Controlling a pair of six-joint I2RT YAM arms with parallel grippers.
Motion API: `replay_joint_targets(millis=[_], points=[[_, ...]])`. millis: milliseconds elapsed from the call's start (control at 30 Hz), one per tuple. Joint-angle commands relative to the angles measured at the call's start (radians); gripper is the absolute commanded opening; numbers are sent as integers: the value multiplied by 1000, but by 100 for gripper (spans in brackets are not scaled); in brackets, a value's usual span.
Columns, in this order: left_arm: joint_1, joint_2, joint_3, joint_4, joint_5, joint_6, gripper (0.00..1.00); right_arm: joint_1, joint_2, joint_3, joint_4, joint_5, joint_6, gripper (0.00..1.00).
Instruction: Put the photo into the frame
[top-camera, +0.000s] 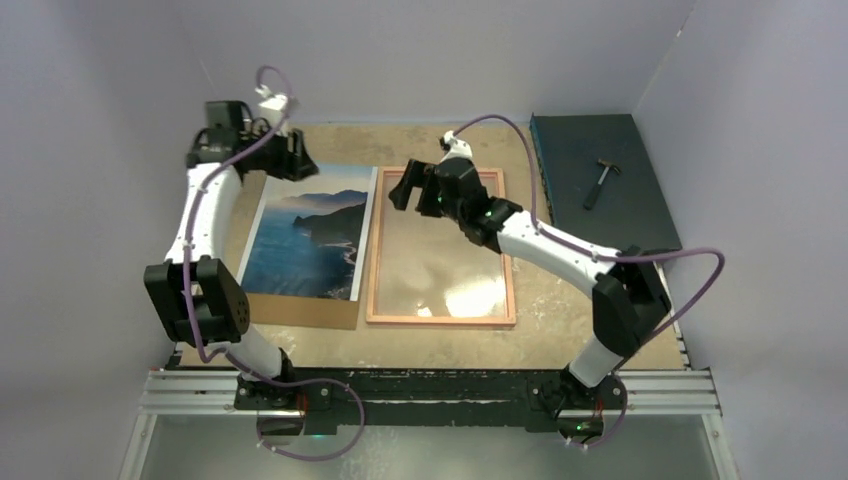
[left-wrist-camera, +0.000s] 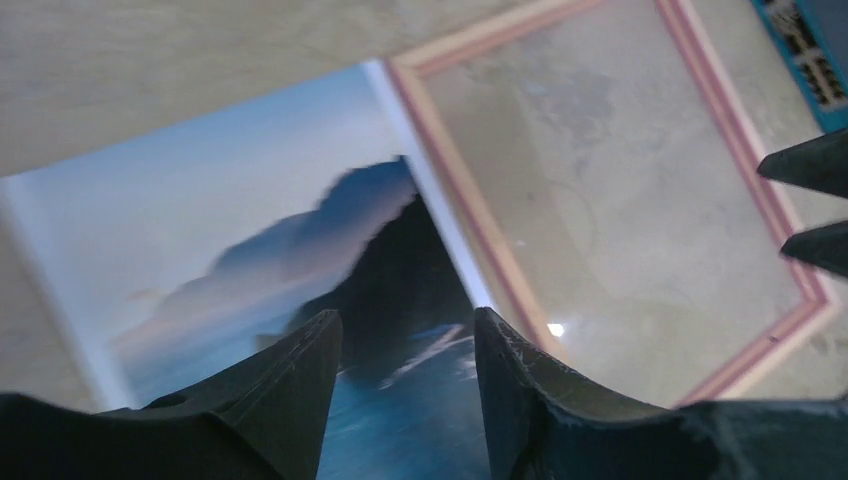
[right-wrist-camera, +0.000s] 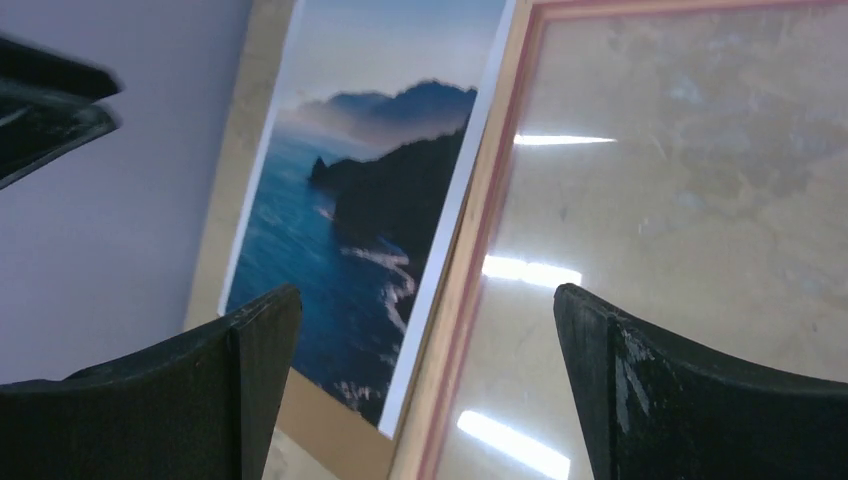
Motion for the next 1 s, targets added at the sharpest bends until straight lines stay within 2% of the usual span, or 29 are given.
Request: replay_joint_targets(millis=[0, 33, 100, 167, 233, 267, 400, 500, 667, 967], points=[[150, 26, 176, -264, -47, 150, 52, -97, 91, 83, 205, -295, 58, 99], [181, 47, 201, -309, -59, 170, 54, -49, 133, 159, 120, -194, 10, 99], [242, 94, 240, -346, -107, 198, 56, 82, 297, 457, -156, 47, -54, 99], [306, 127, 243, -360, -123, 223, 57, 162, 466, 722, -366, 161, -67, 99], [378, 147, 209, -337, -121, 233, 57, 214, 588, 911, -459, 235, -63, 99], [399, 153, 184, -324, -129, 236, 57, 232, 629, 951, -479, 247, -56, 99], [420, 155, 70, -281, -195, 282, 55, 254, 688, 935, -450, 203, -1, 99], [421, 126, -34, -189, -257, 286, 53, 253, 697, 888, -411, 180, 16, 99], [421, 103, -156, -74, -352, 286, 51, 254, 756, 908, -440, 169, 30, 99], [420, 110, -283, 27, -356, 314, 52, 253, 786, 848, -449, 160, 68, 99]])
